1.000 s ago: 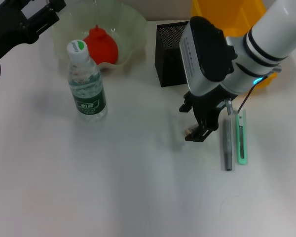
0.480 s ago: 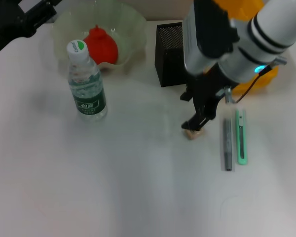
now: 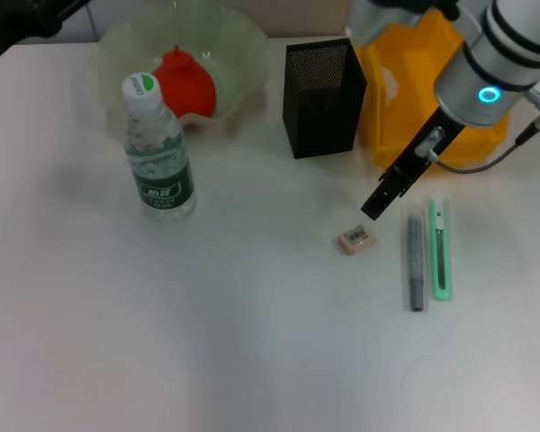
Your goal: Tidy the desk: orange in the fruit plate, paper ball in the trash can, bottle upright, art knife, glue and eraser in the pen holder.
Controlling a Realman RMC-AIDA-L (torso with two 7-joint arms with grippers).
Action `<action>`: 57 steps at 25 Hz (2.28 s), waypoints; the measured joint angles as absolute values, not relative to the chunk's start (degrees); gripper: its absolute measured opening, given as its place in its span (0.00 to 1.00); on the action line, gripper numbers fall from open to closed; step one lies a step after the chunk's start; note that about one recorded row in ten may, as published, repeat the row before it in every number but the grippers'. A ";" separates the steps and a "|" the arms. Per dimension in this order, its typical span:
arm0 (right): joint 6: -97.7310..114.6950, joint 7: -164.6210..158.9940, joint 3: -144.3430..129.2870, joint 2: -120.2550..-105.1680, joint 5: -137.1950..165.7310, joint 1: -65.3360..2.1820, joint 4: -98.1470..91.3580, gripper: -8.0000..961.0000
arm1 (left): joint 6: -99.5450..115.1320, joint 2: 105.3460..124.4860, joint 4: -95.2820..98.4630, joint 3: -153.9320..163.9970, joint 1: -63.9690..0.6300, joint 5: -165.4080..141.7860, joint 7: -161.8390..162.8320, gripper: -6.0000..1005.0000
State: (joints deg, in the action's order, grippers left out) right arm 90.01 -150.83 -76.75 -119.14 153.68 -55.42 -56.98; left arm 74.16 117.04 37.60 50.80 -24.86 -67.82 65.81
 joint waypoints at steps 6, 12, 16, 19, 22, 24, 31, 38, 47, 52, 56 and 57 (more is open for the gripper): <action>92.37 -160.58 -71.05 -119.31 153.46 -55.15 -55.00 0.78 | 73.73 116.02 38.80 50.80 -24.91 -67.92 65.57 0.75; 92.86 -167.63 -68.78 -118.99 154.94 -53.47 -53.73 0.78 | 73.00 115.08 40.37 50.80 -24.83 -68.08 65.50 0.75; 92.88 -169.18 -64.43 -119.06 160.23 -51.99 -54.16 0.78 | 71.56 114.39 40.59 50.85 -24.91 -68.24 65.45 0.75; 92.92 -169.26 -61.60 -119.23 163.34 -51.53 -53.73 0.78 | 70.82 113.97 40.91 50.94 -24.93 -68.29 64.86 0.75; 92.73 -169.33 -60.30 -119.30 164.61 -51.09 -53.51 0.78 | 70.78 113.78 41.04 50.85 -24.94 -68.30 64.20 0.75; 92.37 -169.36 -59.90 -119.32 165.25 -50.76 -53.28 0.78 | 70.75 113.73 41.37 50.82 -24.95 -68.30 63.92 0.75; 88.51 -169.38 -59.98 -119.22 165.77 -50.58 -50.27 0.78 | 70.74 114.11 42.02 50.80 -24.64 -68.30 63.21 0.75; 85.30 -169.37 -60.26 -119.10 166.88 -51.01 -48.25 0.78 | 70.76 114.26 42.19 50.80 -24.15 -68.29 63.25 0.75; 82.70 -169.34 -60.28 -119.09 167.18 -52.04 -47.00 0.78 | 70.75 114.49 42.12 50.80 -23.72 -68.29 63.24 0.75; 80.85 -169.06 -60.32 -119.09 167.17 -53.65 -43.74 0.78 | 70.75 114.52 42.16 50.80 -23.53 -68.26 63.24 0.75; 79.86 -168.88 -60.40 -119.11 167.17 -54.14 -42.61 0.78 | 70.75 114.53 42.19 50.51 -23.31 -68.20 63.23 0.75; 79.78 -168.84 -60.40 -119.13 167.17 -54.21 -42.57 0.78 | 70.75 114.53 42.19 50.38 -23.29 -68.19 63.22 0.75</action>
